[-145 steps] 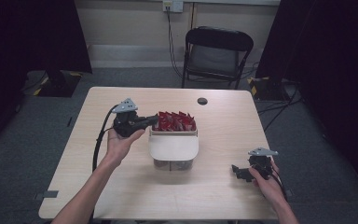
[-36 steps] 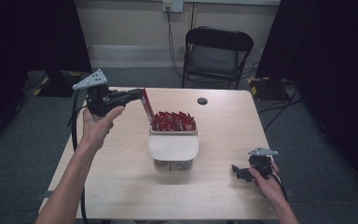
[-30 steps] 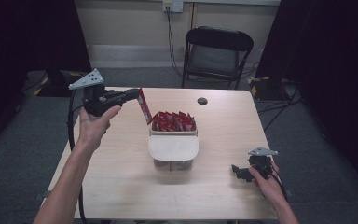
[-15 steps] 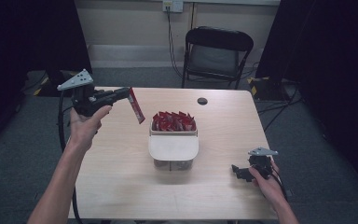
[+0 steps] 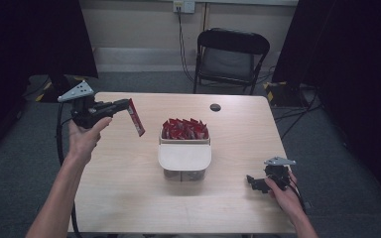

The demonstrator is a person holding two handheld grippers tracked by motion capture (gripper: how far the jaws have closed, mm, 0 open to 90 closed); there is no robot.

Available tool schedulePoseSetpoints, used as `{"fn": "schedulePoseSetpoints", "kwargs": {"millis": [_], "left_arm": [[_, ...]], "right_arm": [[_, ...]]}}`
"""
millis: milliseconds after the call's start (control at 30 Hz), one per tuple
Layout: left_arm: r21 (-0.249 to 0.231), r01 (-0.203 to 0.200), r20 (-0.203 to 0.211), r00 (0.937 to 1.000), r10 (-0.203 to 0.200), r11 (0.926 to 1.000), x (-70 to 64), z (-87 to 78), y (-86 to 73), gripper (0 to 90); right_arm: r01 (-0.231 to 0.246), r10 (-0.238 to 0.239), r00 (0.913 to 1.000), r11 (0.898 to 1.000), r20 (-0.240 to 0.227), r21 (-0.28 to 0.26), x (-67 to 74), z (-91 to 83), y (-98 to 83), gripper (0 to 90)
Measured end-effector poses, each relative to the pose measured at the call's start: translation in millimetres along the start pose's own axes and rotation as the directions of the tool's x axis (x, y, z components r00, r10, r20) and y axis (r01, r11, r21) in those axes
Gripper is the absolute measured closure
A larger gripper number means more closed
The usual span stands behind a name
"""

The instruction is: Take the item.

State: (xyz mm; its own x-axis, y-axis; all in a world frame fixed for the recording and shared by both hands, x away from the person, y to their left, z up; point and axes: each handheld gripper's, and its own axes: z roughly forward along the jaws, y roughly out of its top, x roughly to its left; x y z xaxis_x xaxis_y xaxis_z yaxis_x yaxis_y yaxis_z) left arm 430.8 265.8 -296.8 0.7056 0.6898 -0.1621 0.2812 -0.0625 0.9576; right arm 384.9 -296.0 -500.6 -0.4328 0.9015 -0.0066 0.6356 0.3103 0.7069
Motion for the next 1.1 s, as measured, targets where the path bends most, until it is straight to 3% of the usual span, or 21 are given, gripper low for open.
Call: {"fn": "schedulePoseSetpoints", "kwargs": {"millis": [533, 867, 1100], "left_arm": [[0.039, 0.038, -0.062, 0.9974, -0.035, 0.9985, 22.1, -2.8, -26.0, 89.8], [0.093, 0.049, -0.11, 0.9932, -0.038, 0.9945, 34.6, 3.2, -43.7, 89.8], [0.11, 0.057, -0.107, 0.9932, -0.046, 0.9923, 40.9, 9.2, -52.3, 89.8]], "right_arm": [[0.001, -0.001, 1.0, 1.0, 0.0, 0.0, -0.1, 0.0, 0.0, 0.0], [0.001, -0.001, 1.0, 1.0, 0.0, -0.001, 0.0, 0.0, 0.0, 0.0], [0.001, -0.001, 1.0, 1.0, 0.001, -0.001, -0.1, 0.1, 0.0, 0.0]]}}
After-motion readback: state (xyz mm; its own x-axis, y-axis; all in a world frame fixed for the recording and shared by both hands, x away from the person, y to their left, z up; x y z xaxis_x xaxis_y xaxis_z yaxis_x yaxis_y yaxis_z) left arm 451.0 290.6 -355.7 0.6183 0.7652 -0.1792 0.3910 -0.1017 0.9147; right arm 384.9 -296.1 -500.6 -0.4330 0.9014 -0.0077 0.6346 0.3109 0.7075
